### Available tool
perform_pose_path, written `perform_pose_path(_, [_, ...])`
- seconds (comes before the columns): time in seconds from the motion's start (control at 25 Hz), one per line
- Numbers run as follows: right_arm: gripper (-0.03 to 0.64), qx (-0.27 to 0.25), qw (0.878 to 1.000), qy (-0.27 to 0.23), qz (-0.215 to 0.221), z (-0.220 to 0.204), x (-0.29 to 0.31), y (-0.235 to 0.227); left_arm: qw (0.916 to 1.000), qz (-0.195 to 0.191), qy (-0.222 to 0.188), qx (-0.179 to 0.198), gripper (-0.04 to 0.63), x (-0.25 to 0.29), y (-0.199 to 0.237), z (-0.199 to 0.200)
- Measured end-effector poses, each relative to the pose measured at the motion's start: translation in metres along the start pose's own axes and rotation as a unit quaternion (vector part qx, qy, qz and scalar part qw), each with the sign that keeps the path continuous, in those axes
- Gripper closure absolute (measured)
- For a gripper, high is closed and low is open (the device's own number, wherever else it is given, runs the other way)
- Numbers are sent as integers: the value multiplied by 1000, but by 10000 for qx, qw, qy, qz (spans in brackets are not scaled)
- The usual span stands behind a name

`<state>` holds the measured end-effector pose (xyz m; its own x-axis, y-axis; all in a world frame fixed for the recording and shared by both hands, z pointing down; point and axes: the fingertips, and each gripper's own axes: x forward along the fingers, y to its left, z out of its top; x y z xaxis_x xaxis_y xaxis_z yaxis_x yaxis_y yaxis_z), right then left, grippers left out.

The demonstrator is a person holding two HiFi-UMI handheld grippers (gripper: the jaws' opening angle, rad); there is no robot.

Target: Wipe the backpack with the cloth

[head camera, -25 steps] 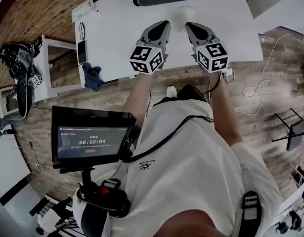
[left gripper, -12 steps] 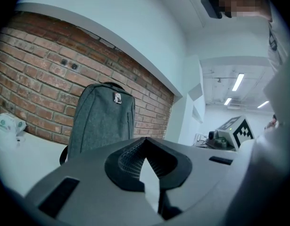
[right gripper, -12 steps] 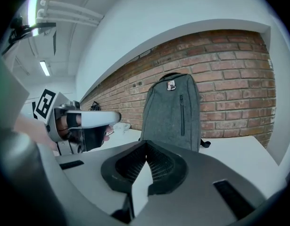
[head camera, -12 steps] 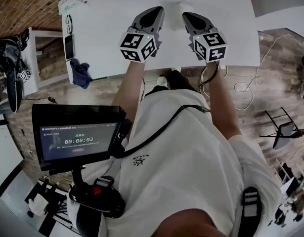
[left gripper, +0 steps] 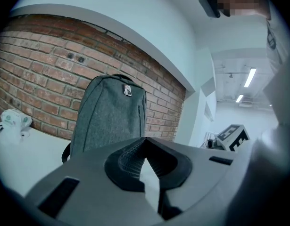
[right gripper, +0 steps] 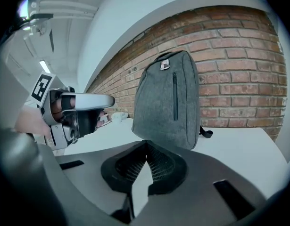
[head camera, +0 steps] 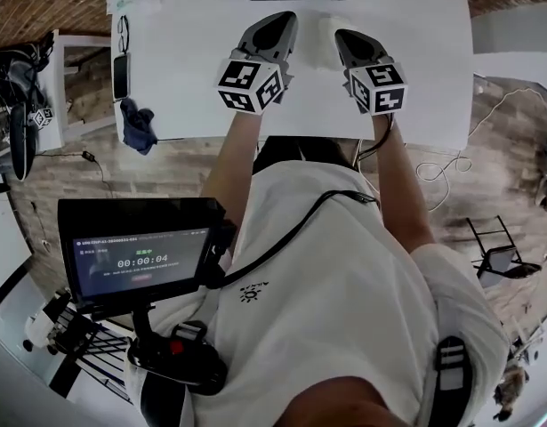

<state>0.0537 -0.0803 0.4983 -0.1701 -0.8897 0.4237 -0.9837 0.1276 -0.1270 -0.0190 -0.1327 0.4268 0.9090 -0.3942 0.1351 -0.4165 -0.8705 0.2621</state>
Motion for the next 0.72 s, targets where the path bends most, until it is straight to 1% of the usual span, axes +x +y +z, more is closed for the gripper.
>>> perform_pose_path(0.24, [614, 73, 9992, 391, 19, -37, 15, -14, 9992, 10, 362, -136, 594, 19, 1, -35])
perform_pose_path(0.44, [613, 277, 9976, 617, -135, -60, 19, -23, 9957, -278, 863, -188, 595, 35, -6, -76])
perform_pose_path(0.64, [612, 341, 9955, 809, -350, -76, 31, -28, 9893, -509, 1309, -406, 594, 47, -4, -114])
perform_pose_path(0.68, [610, 344, 9952, 835, -370, -78, 33, -29, 9883, -532, 1369, -414, 595, 48, -4, -119])
perform_pose_path(0.72, [585, 340, 9949, 874, -380, -79, 32, -29, 9875, -550, 1417, -421, 594, 47, -5, -123])
